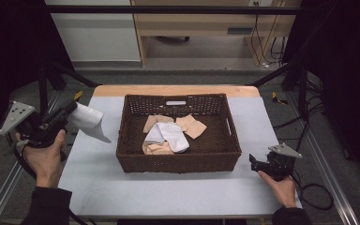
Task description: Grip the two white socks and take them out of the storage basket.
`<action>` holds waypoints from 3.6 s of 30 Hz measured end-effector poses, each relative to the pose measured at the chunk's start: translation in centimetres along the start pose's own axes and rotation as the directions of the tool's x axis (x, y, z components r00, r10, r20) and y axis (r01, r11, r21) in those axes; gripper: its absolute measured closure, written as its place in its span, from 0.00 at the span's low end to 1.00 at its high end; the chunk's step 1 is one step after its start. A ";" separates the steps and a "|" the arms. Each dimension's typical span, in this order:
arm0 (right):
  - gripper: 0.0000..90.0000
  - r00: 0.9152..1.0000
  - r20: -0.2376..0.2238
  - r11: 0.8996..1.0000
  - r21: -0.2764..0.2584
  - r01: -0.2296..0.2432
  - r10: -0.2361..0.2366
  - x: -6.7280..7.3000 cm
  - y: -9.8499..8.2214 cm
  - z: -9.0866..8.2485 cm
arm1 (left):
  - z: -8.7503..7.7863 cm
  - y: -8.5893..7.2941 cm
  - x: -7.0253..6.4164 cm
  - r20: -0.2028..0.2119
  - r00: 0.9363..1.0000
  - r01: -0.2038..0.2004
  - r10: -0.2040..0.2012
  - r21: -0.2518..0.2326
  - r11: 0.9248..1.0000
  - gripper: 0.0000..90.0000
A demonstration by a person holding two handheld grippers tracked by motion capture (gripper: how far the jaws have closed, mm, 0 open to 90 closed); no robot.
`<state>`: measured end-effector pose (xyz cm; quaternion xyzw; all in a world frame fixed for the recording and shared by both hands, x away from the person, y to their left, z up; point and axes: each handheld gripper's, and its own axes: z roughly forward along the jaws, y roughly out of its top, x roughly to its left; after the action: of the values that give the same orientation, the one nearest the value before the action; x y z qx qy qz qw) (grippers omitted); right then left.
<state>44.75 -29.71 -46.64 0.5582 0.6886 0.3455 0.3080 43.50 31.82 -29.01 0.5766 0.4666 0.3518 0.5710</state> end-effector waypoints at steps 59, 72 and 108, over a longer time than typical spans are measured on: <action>0.09 1.000 -0.005 1.000 -0.006 -0.016 0.016 -0.1 0.0 0.0 | 12.3 -3.2 -11.2 0.052 0.995 -0.098 0.089 0.202 0.974 0.55; 0.09 1.000 -0.006 1.000 -0.007 -0.016 0.016 -0.1 0.1 0.0 | 18.0 -6.5 -12.5 0.055 0.992 -0.128 0.117 0.309 0.942 0.53; 0.10 1.000 -0.008 1.000 0.006 -0.003 0.003 0.0 0.0 0.3 | 23.7 -12.9 -12.1 0.195 0.959 -0.281 0.203 0.616 0.736 0.62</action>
<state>44.98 -29.66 -46.76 0.5587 0.6901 0.3461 0.3030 60.19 11.53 -42.55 0.8110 0.4453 0.2100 0.3160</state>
